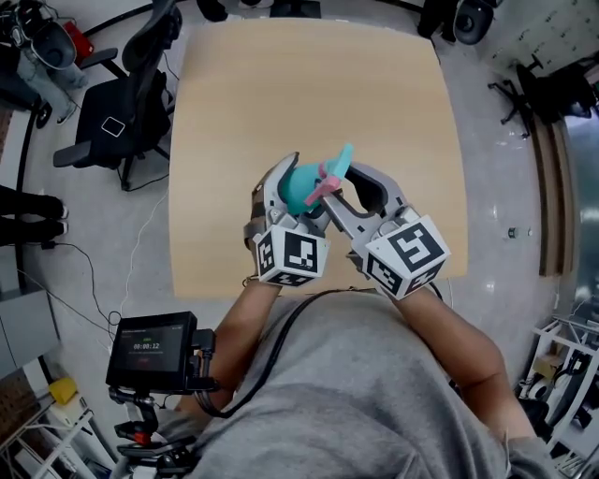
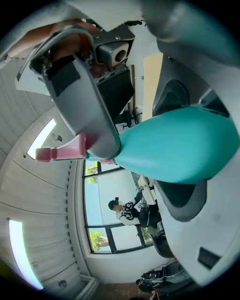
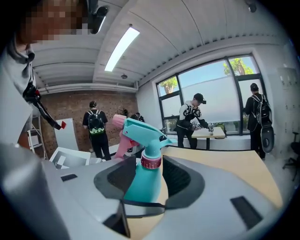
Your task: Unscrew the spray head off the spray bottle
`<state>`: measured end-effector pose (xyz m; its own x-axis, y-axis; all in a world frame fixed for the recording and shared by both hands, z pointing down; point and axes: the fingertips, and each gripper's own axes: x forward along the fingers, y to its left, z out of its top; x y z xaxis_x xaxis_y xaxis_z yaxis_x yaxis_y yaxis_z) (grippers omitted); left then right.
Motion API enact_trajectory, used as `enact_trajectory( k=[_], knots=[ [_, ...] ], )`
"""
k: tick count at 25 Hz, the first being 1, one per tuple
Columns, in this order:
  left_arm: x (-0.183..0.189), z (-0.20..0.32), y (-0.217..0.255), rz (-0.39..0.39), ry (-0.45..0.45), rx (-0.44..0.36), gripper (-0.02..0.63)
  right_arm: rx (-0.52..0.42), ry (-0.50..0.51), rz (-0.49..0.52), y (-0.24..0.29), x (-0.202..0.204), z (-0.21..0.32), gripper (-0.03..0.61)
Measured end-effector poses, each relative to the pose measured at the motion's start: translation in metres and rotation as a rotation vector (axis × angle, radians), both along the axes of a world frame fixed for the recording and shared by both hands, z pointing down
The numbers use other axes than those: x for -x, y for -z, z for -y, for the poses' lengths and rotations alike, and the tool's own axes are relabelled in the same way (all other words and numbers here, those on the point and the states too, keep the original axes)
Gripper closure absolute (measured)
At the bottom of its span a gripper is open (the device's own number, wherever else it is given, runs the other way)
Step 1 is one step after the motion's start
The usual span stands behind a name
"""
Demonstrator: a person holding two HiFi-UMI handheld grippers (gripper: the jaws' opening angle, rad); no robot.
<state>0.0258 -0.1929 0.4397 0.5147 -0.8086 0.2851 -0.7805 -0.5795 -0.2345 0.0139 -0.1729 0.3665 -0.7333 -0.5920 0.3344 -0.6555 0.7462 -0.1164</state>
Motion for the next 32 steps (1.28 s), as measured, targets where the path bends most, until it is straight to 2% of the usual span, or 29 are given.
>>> enact_trajectory(
  k=[4,6,8,12,15,18,21,26,29,32],
  knots=[
    [0.002,-0.004,-0.004,0.05,0.004,-0.019,0.202,0.012,-0.024,0.013,-0.004,0.0,-0.002,0.405],
    [0.0,-0.007,-0.005,0.019,-0.022,-0.011,0.202,0.027,-0.01,0.029,-0.004,0.002,-0.004,0.414],
    [-0.006,-0.014,-0.002,-0.053,-0.094,0.009,0.202,0.041,0.034,0.059,-0.001,0.003,-0.007,0.426],
    [-0.024,-0.043,0.011,-0.249,-0.393,0.107,0.202,0.04,0.199,0.121,0.011,0.005,-0.023,0.442],
    [-0.026,-0.074,0.037,-0.405,-0.631,0.134,0.202,0.022,0.417,0.153,0.029,0.011,-0.047,0.443],
    [-0.026,-0.109,0.062,-0.474,-0.857,0.144,0.202,0.044,0.669,0.219,0.055,0.017,-0.075,0.443],
    [-0.026,-0.14,0.079,-0.536,-1.048,0.205,0.202,0.129,0.882,0.262,0.069,0.016,-0.099,0.443],
    [-0.029,-0.18,0.086,-0.57,-1.299,0.36,0.202,0.238,1.129,0.362,0.081,0.006,-0.121,0.443],
    [-0.037,-0.188,0.09,-0.604,-1.359,0.395,0.202,0.261,1.179,0.412,0.087,-0.001,-0.123,0.443],
    [-0.046,-0.178,0.078,-0.584,-1.282,0.362,0.202,0.245,1.118,0.436,0.091,-0.008,-0.109,0.443]
  ],
)
